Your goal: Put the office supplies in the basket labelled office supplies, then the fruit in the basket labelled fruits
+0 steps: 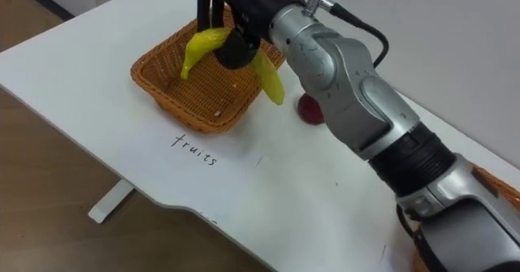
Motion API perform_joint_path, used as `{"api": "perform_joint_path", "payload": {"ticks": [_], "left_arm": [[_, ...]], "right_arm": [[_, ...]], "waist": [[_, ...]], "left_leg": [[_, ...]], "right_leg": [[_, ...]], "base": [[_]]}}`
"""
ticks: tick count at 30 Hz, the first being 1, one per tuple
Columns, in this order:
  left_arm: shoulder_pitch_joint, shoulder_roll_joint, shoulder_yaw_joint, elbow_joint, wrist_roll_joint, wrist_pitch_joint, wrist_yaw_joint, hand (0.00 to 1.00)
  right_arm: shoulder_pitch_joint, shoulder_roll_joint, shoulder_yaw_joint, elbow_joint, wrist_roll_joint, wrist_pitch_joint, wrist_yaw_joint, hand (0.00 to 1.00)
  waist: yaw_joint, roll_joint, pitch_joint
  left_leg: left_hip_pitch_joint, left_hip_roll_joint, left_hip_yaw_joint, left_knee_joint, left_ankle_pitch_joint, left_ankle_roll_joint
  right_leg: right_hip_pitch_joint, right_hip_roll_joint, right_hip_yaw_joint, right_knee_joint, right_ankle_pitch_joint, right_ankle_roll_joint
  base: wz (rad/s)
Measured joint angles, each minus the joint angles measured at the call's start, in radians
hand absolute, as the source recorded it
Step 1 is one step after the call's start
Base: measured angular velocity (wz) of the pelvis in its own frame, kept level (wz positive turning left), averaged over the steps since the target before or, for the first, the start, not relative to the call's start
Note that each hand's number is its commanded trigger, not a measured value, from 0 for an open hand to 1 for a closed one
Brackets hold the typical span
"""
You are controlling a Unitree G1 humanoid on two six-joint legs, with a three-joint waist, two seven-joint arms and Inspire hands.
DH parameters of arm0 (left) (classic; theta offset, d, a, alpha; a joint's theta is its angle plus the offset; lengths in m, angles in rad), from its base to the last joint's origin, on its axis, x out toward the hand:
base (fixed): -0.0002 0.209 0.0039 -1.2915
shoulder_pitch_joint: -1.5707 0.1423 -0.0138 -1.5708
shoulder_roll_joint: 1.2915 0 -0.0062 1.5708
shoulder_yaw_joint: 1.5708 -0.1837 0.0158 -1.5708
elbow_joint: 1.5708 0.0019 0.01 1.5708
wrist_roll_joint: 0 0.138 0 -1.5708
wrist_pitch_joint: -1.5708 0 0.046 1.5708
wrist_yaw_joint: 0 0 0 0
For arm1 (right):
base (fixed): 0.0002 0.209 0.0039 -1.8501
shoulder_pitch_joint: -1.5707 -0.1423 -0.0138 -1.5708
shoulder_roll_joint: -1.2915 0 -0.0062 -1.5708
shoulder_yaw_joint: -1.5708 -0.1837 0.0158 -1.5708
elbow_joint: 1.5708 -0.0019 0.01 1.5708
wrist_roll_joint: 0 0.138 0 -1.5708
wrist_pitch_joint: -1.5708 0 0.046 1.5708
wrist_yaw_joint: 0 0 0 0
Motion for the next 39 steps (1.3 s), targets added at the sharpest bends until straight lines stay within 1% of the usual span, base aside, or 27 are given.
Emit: {"api": "perform_joint_path", "payload": {"ticks": [1, 6, 7, 11, 12, 15, 16, 17, 18, 19, 20, 21, 22, 23, 24, 25, 26, 28, 29, 30, 33, 36, 39], "left_arm": [[0.002, -0.002, -0.001, 0.0, 0.0, 0.0, 0.002, 0.0], [0.003, -0.007, -0.021, 0.003, 0.007, 0.001, 0.006, 0.0], [0.003, -0.008, -0.021, 0.003, 0.01, 0.001, 0.007, 0.0], [0.002, -0.008, -0.02, -0.002, 0.012, -0.001, 0.006, 0.0], [0.003, -0.008, -0.02, -0.002, 0.014, -0.001, 0.005, 0.0], [0.002, -0.007, -0.019, -0.007, 0.027, -0.001, 0.0, 0.0], [0.003, -0.006, -0.019, -0.009, 0.027, -0.001, 0.0, 0.0], [0.003, -0.006, -0.019, -0.009, 0.027, -0.001, 0.0, 0.0], [0.003, -0.006, -0.019, -0.009, 0.027, 0.0, -0.001, 0.0], [0.003, -0.007, -0.019, -0.009, 0.026, -0.001, -0.001, 0.0], [0.003, -0.006, -0.019, -0.009, 0.026, -0.001, -0.001, 0.0], [0.003, -0.006, -0.019, -0.009, 0.026, -0.001, -0.001, 0.0], [0.003, -0.007, -0.019, -0.011, 0.026, -0.001, -0.002, 0.0], [0.004, -0.008, -0.018, -0.01, 0.026, -0.001, -0.003, 0.0], [0.003, -0.008, -0.018, -0.007, 0.026, -0.002, -0.004, 0.0], [0.0, -0.007, -0.018, -0.003, 0.026, -0.003, -0.004, 0.0], [-0.002, -0.008, -0.018, -0.003, 0.026, -0.008, -0.004, 0.0], [-0.001, -0.007, -0.018, -0.001, 0.026, -0.01, -0.003, 0.0], [-0.001, -0.006, -0.019, 0.001, 0.026, -0.01, -0.002, 0.0], [-0.002, -0.006, -0.019, 0.003, 0.026, -0.01, -0.001, 0.0], [-0.007, -0.007, -0.02, 0.005, 0.026, -0.01, 0.0, 0.0], [-0.007, -0.007, -0.02, 0.015, 0.026, -0.012, 0.001, 0.0], [-0.007, -0.006, -0.02, 0.015, 0.026, -0.012, 0.0, 0.0]], "right_arm": [[0.0, 0.0, 0.007, 0.024, 0.0, -0.01, -0.017, 1.0], [-0.001, 0.001, 0.07, 0.134, -0.001, -0.022, -0.066, 1.0], [-0.001, 0.004, 0.078, 0.163, -0.001, -0.03, -0.067, 1.0], [-0.001, 0.037, 0.078, 0.246, -0.004, -0.035, -0.106, 1.0], [-0.001, 0.04, 0.078, 0.251, -0.004, -0.035, -0.108, 1.0], [-0.004, 0.041, 0.081, 0.255, -0.004, -0.041, -0.125, 1.0], [-0.016, 0.041, 0.091, 0.268, -0.004, -0.042, -0.132, 0.93], [-0.023, 0.041, 0.099, 0.276, -0.004, -0.042, -0.136, 0.89], [-0.031, 0.041, 0.111, 0.289, -0.007, -0.042, -0.141, 0.82], [-0.031, 0.041, 0.113, 0.296, -0.019, -0.042, -0.141, 0.71], [-0.031, 0.041, 0.113, 0.315, -0.032, -0.045, -0.142, 0.56], [-0.032, 0.041, 0.113, 0.325, -0.037, -0.045, -0.142, 0.51], [-0.032, 0.041, 0.113, 0.334, -0.043, -0.042, -0.142, 0.38], [-0.032, 0.041, 0.113, 0.34, -0.048, -0.046, -0.142, 0.28], [-0.032, 0.041, 0.113, 0.344, -0.048, -0.049, -0.143, 0.08], [-0.032, 0.041, 0.112, 0.357, -0.048, -0.057, -0.147, 0.03], [-0.032, 0.041, 0.112, 0.371, -0.048, -0.065, -0.152, 0.0], [-0.032, 0.041, 0.112, 0.38, -0.047, -0.066, -0.157, 0.0], [-0.032, 0.041, 0.112, 0.384, -0.047, -0.07, -0.161, 0.0], [-0.032, 0.041, 0.112, 0.4, -0.048, -0.081, -0.171, 0.0], [-0.032, 0.041, 0.112, 0.418, -0.058, -0.084, -0.187, 0.0], [-0.032, 0.064, 0.112, 0.417, -0.125, -0.086, -0.195, 0.0], [-0.032, 0.098, 0.116, 0.408, -0.164, -0.088, -0.195, 0.0]], "waist": [[0.003, 0.0, 0.0002], [0.01, -0.002, -0.0013], [0.014, -0.002, -0.0016], [0.03, -0.004, -0.0033], [0.031, -0.005, -0.0038], [0.035, -0.012, -0.0087], [0.036, -0.013, -0.008], [0.036, -0.013, -0.008], [0.037, -0.013, -0.0079], [0.036, -0.012, -0.0073], [0.036, -0.012, -0.0072], [0.036, -0.012, -0.0072], [0.038, -0.013, -0.0069], [0.04, -0.012, -0.0064], [0.041, -0.011, -0.0056], [0.04, -0.009, -0.0043], [0.042, -0.006, -0.0018], [0.045, -0.002, 0.0018], [0.045, -0.001, 0.0021], [0.046, -0.002, 0.002], [0.054, -0.004, 0.0008], [0.054, -0.005, 0.0011], [0.056, -0.004, 0.0013]], "left_leg": [[-0.001, 0.0, -0.001, 0.0, 0.0, 0.0], [-0.01, -0.002, -0.004, 0.0, 0.002, 0.002], [-0.01, -0.001, -0.003, 0.0, 0.002, 0.002], [-0.01, 0.0, -0.004, 0.001, 0.002, 0.002], [-0.011, -0.001, -0.004, 0.001, 0.002, 0.002], [-0.026, -0.003, -0.006, 0.008, 0.002, 0.002], [-0.027, -0.003, -0.007, 0.011, 0.002, 0.002], [-0.028, -0.003, -0.007, 0.011, 0.002, 0.002], [-0.029, -0.003, -0.009, 0.014, 0.002, 0.002], [-0.03, -0.004, -0.015, 0.016, 0.002, 0.002], [-0.03, -0.006, -0.021, 0.017, 0.002, 0.002], [-0.03, -0.006, -0.025, 0.018, 0.002, 0.002], [-0.033, -0.007, -0.027, 0.02, 0.002, 0.002], [-0.034, -0.009, -0.027, 0.023, 0.002, 0.002], [-0.036, -0.01, -0.027, 0.024, 0.002, 0.002], [-0.044, -0.011, -0.029, 0.026, 0.001, 0.002], [-0.045, -0.012, -0.029, 0.026, 0.001, 0.002], [-0.046, -0.014, -0.029, 0.027, 0.001, 0.002], [-0.047, -0.014, -0.029, 0.027, 0.001, 0.002], [-0.05, -0.015, -0.03, 0.027, 0.001, 0.003], [-0.06, -0.016, -0.031, 0.027, 0.002, 0.004], [-0.06, -0.016, -0.031, 0.03, 0.004, 0.005], [-0.059, -0.016, -0.035, 0.028, 0.004, 0.005]], "right_leg": [[0.0, -0.001, -0.001, 0.0, -0.001, 0.001], [-0.008, -0.002, -0.012, 0.0, -0.001, 0.001], [-0.008, -0.002, -0.013, 0.0, -0.001, 0.001], [-0.01, -0.002, -0.013, -0.003, -0.001, 0.001], [-0.01, -0.002, -0.015, -0.005, -0.001, 0.001], [-0.013, -0.003, -0.025, -0.016, -0.001, 0.001], [-0.015, -0.003, -0.025, -0.016, -0.001, 0.001], [-0.015, -0.003, -0.025, -0.016, -0.001, 0.001], [-0.013, -0.003, -0.028, -0.016, -0.001, 0.001], [-0.01, -0.004, -0.036, -0.016, -0.001, 0.001], [-0.007, -0.005, -0.039, -0.015, -0.001, 0.001], [-0.007, -0.006, -0.039, -0.015, -0.001, 0.001], [-0.007, -0.007, -0.04, -0.015, -0.001, 0.001], [-0.007, -0.008, -0.04, -0.015, -0.001, 0.001], [-0.006, -0.009, -0.041, -0.015, -0.001, 0.001], [-0.008, -0.01, -0.05, -0.015, -0.001, 0.001], [-0.008, -0.011, -0.051, -0.015, -0.001, 0.001], [-0.008, -0.012, -0.052, -0.015, -0.001, 0.001], [-0.009, -0.013, -0.053, -0.015, -0.001, 0.001], [-0.011, -0.014, -0.056, -0.015, -0.001, 0.001], [-0.021, -0.014, -0.061, -0.014, -0.001, 0.001], [-0.023, -0.014, -0.06, -0.015, -0.001, 0.001], [-0.025, -0.014, -0.062, -0.016, -0.001, 0.001]], "base": [[0.03], [0.03], [0.0], [0.0], [0.0], [0.0], [0.0], [0.03], [0.08], [0.15], [0.17], [0.14], [0.06], [0.0], [0.0], [0.03], [0.04], [0.0], [0.0], [0.0], [0.0], [0.0], [0.03]]}}
